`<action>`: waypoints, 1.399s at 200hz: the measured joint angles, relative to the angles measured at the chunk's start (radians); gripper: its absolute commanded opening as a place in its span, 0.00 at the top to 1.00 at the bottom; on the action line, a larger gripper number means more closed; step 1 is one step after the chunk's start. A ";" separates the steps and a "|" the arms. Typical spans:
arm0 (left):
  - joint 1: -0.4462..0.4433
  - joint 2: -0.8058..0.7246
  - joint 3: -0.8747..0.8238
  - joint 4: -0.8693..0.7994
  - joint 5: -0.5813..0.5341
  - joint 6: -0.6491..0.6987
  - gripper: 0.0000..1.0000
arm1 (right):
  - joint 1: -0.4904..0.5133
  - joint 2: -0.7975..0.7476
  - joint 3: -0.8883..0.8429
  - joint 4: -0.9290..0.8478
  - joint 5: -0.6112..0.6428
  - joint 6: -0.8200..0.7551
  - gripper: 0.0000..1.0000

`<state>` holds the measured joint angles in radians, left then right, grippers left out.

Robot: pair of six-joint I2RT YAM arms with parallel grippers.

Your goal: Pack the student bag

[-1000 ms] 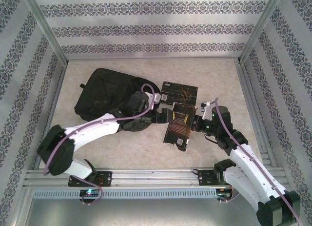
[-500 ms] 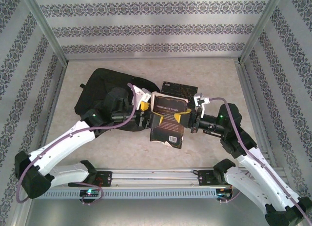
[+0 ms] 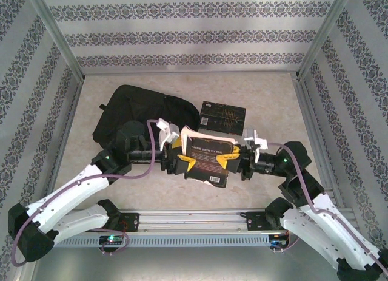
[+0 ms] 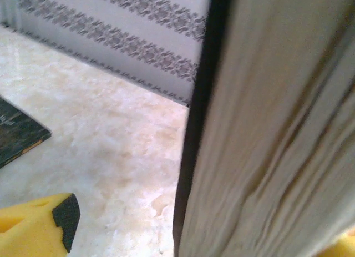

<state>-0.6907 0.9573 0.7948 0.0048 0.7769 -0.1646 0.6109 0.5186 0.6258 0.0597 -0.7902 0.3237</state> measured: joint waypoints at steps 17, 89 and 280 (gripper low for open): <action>0.002 -0.010 -0.047 0.111 0.063 -0.038 0.24 | 0.010 -0.012 -0.011 0.022 0.004 -0.024 1.00; 0.016 0.010 -0.141 0.535 0.226 -0.200 0.66 | 0.053 0.012 -0.068 0.095 0.035 -0.044 1.00; 0.107 0.065 -0.225 0.857 0.119 -0.439 1.00 | 0.061 0.045 -0.090 0.148 0.323 0.058 0.26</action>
<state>-0.5838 1.0225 0.5694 0.8616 0.8955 -0.6041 0.6716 0.5632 0.5362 0.2077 -0.4667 0.3817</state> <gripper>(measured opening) 0.154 0.717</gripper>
